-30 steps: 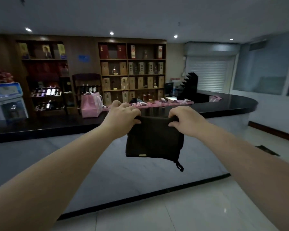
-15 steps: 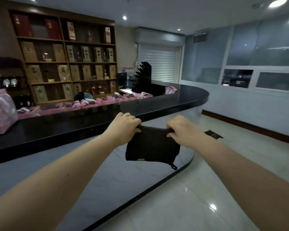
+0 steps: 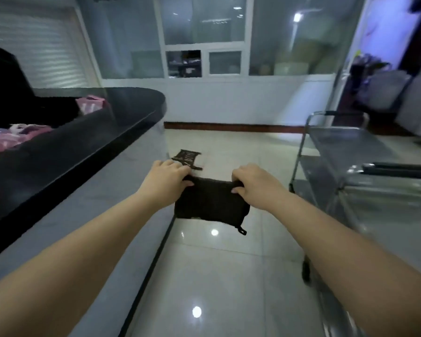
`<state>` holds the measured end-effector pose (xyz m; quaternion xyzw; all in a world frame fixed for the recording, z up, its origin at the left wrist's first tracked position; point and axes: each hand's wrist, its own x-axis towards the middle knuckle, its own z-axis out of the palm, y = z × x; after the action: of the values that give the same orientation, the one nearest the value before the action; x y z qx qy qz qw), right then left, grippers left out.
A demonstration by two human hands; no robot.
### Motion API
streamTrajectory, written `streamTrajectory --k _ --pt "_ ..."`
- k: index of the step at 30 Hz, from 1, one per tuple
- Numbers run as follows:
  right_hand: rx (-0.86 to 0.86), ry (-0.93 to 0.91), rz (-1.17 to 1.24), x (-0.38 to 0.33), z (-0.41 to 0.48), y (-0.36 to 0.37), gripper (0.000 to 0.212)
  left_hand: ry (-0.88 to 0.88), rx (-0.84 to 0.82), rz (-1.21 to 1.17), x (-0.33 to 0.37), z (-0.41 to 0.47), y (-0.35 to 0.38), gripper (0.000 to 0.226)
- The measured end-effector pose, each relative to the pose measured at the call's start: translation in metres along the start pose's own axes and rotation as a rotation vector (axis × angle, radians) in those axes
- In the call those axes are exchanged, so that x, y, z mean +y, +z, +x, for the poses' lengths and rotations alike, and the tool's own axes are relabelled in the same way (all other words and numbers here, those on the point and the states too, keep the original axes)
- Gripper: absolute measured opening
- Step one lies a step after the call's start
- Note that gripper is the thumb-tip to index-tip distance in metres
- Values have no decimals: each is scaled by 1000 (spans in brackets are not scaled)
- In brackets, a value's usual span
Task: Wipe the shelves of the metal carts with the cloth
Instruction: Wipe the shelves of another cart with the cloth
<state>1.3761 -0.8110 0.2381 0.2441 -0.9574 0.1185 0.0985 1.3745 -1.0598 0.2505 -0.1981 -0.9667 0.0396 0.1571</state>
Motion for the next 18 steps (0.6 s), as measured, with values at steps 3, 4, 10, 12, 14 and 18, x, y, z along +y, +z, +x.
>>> streamTrajectory --k 3,4,10,12,14,18 --pt "32 270 -15 37 -10 10 13 177 -13 -104 18 73 43 24" --pt "44 352 -18 47 -19 15 11 228 -38 -124 29 92 58 23" --pt "136 774 -54 108 -81 53 8 573 -72 -224 126 181 130 23" --pt "176 889 -7 130 -98 61 5 663 -73 -286 161 202 149 22" --pt "232 967 51 151 -116 69 5 712 -90 -351 196 220 166 22" --pt "289 1110 72 178 -145 90 5 837 -120 -391 247 241 199 20"
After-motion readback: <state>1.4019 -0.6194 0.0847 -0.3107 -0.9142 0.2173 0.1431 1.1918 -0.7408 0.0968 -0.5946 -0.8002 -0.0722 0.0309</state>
